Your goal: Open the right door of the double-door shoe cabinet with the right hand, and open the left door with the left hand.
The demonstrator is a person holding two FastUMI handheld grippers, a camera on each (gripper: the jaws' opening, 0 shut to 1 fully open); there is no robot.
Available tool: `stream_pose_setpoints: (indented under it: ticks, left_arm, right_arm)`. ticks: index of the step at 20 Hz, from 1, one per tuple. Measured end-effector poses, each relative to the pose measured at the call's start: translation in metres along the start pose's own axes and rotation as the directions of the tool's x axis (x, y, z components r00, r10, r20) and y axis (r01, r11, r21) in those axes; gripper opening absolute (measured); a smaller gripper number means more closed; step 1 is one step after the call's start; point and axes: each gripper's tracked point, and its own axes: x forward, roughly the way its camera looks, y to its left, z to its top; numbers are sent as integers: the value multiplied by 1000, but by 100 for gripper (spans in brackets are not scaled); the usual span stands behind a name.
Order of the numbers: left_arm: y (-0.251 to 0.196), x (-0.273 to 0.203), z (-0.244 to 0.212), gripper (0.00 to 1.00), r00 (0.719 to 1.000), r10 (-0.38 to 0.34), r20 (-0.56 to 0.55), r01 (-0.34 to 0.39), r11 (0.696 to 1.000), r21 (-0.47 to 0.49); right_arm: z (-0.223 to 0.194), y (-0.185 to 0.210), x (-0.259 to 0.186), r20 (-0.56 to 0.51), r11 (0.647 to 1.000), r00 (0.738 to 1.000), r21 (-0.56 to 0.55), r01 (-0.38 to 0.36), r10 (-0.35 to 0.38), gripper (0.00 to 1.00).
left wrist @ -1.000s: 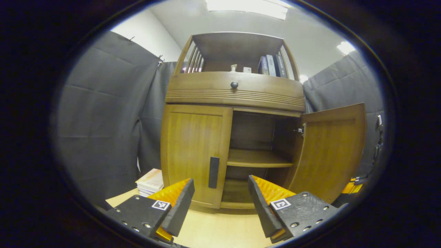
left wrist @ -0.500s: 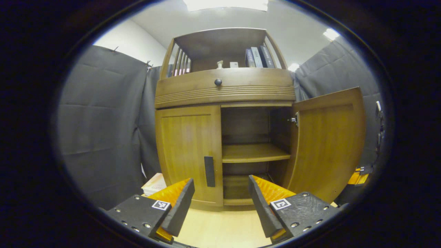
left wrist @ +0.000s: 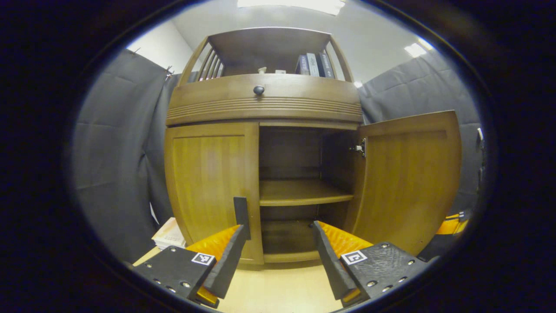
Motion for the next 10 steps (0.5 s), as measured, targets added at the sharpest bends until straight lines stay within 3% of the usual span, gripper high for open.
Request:
stream_pose_setpoints:
  ticks: [2, 6, 10]
  left_arm:
    - [19, 16, 2, 90, 1000, -6, 8, 6, 1000, -11]
    - [59, 50, -7, 90, 1000, 9, -11, -9, 1000, -22]
    - [86, 85, -20, 90, 999, 4, -33, -7, 997, -79]
  right_arm:
    - [-12, -4, -18, 2, 995, 996, 13, 94, -94, 17]
    - [-26, -1, -42, 2, 972, 973, 31, 232, -232, 28]
    - [-25, 21, -52, 45, 954, 953, 17, 298, -299, 100]
